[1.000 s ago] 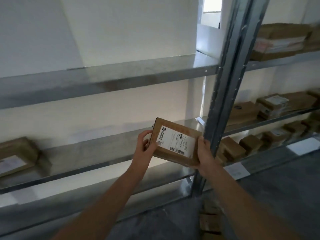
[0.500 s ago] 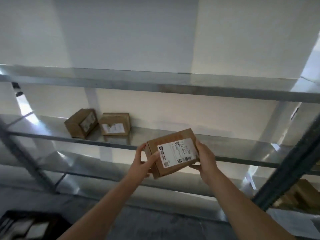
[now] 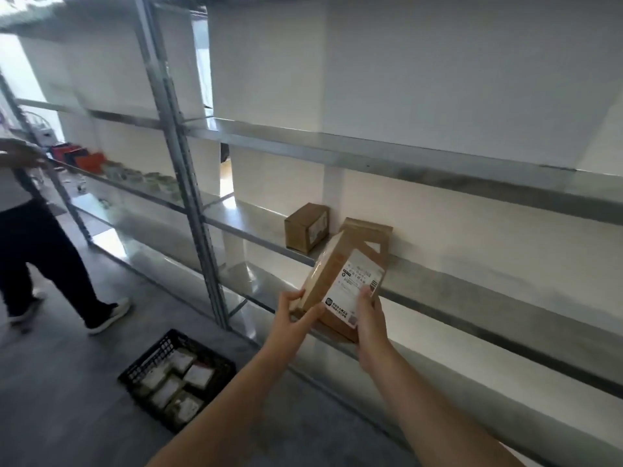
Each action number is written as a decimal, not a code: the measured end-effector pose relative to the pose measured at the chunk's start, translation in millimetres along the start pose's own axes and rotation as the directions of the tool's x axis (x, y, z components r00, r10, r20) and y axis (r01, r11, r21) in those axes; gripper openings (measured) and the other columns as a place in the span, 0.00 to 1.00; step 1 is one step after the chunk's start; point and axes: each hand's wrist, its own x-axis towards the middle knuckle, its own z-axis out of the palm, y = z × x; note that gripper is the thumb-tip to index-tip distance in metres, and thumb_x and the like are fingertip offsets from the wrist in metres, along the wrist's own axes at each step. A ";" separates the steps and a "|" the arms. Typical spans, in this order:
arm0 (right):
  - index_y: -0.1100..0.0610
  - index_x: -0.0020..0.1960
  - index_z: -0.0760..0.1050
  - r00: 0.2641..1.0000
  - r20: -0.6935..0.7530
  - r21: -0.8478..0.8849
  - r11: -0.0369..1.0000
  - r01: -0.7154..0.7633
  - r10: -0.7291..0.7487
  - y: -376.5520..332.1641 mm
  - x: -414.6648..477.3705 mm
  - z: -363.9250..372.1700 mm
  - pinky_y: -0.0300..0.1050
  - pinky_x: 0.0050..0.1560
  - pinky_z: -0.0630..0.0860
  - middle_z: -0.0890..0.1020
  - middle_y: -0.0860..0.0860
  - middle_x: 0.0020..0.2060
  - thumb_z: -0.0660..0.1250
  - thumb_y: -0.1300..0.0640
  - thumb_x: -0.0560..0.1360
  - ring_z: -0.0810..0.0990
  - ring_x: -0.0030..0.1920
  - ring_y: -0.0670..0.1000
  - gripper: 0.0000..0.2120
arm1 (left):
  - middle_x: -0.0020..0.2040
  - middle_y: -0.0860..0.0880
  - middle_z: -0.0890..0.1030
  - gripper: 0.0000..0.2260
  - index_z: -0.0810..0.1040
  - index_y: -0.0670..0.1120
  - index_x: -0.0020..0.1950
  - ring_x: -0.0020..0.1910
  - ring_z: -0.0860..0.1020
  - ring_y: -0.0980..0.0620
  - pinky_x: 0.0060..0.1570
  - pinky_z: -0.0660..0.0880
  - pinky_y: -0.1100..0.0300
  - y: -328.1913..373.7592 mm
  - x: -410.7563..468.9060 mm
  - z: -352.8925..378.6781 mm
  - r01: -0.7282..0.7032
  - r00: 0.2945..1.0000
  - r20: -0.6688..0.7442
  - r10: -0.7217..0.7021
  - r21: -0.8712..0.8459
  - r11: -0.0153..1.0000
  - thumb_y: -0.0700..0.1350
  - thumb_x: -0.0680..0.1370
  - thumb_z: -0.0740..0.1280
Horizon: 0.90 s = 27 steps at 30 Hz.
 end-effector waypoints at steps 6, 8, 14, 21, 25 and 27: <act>0.45 0.63 0.73 0.968 0.243 -0.150 0.988 -0.020 0.057 18.9 8.7 86.2 0.59 0.55 0.80 0.84 0.51 0.55 0.52 0.45 0.84 0.84 0.52 0.54 0.15 | 0.48 0.48 0.79 0.13 0.67 0.52 0.48 0.50 0.78 0.49 0.51 0.77 0.53 -7.7 0.5 -66.5 0.028 0.906 -0.419 0.057 0.194 0.981 0.60 0.81 0.56; 0.44 0.61 0.74 0.940 0.335 -0.199 0.980 0.007 0.061 22.9 11.9 116.2 0.58 0.56 0.80 0.83 0.52 0.56 0.50 0.45 0.84 0.84 0.53 0.53 0.15 | 0.50 0.46 0.78 0.12 0.66 0.50 0.51 0.48 0.77 0.51 0.47 0.76 0.61 -9.2 2.1 -92.1 0.053 0.875 -0.484 0.014 0.125 0.991 0.58 0.82 0.53; 0.50 0.66 0.73 0.869 0.470 -0.198 0.978 -0.068 0.155 20.3 34.1 184.3 0.58 0.57 0.79 0.82 0.56 0.58 0.47 0.48 0.85 0.82 0.55 0.56 0.19 | 0.68 0.48 0.75 0.18 0.63 0.50 0.76 0.66 0.75 0.50 0.66 0.72 0.51 16.5 27.2 -133.8 -0.192 0.862 -0.473 0.181 0.027 0.981 0.48 0.85 0.51; 0.43 0.62 0.75 0.716 0.660 -0.323 0.947 -0.004 0.228 24.0 74.9 252.5 0.50 0.49 0.83 0.84 0.52 0.54 0.50 0.44 0.84 0.85 0.50 0.51 0.17 | 0.71 0.49 0.73 0.19 0.63 0.55 0.76 0.68 0.73 0.52 0.69 0.70 0.49 29.3 52.7 -187.1 -0.151 0.778 -0.615 0.127 0.012 0.988 0.51 0.85 0.50; 0.41 0.67 0.72 0.627 0.721 -0.382 0.924 0.003 0.296 40.1 88.7 277.7 0.52 0.53 0.82 0.84 0.50 0.54 0.50 0.44 0.84 0.84 0.52 0.51 0.17 | 0.64 0.51 0.80 0.17 0.69 0.61 0.72 0.62 0.79 0.52 0.64 0.74 0.47 17.2 57.4 -205.6 -0.112 0.693 -0.721 -0.001 -0.110 0.988 0.55 0.85 0.51; 0.41 0.69 0.70 0.587 0.752 -0.375 0.927 0.008 0.300 47.5 93.6 284.9 0.54 0.57 0.80 0.83 0.51 0.56 0.50 0.47 0.84 0.83 0.54 0.52 0.17 | 0.59 0.49 0.83 0.17 0.72 0.61 0.70 0.58 0.81 0.49 0.61 0.76 0.46 10.5 61.3 -209.6 -0.096 0.647 -0.756 -0.100 -0.210 0.973 0.55 0.84 0.51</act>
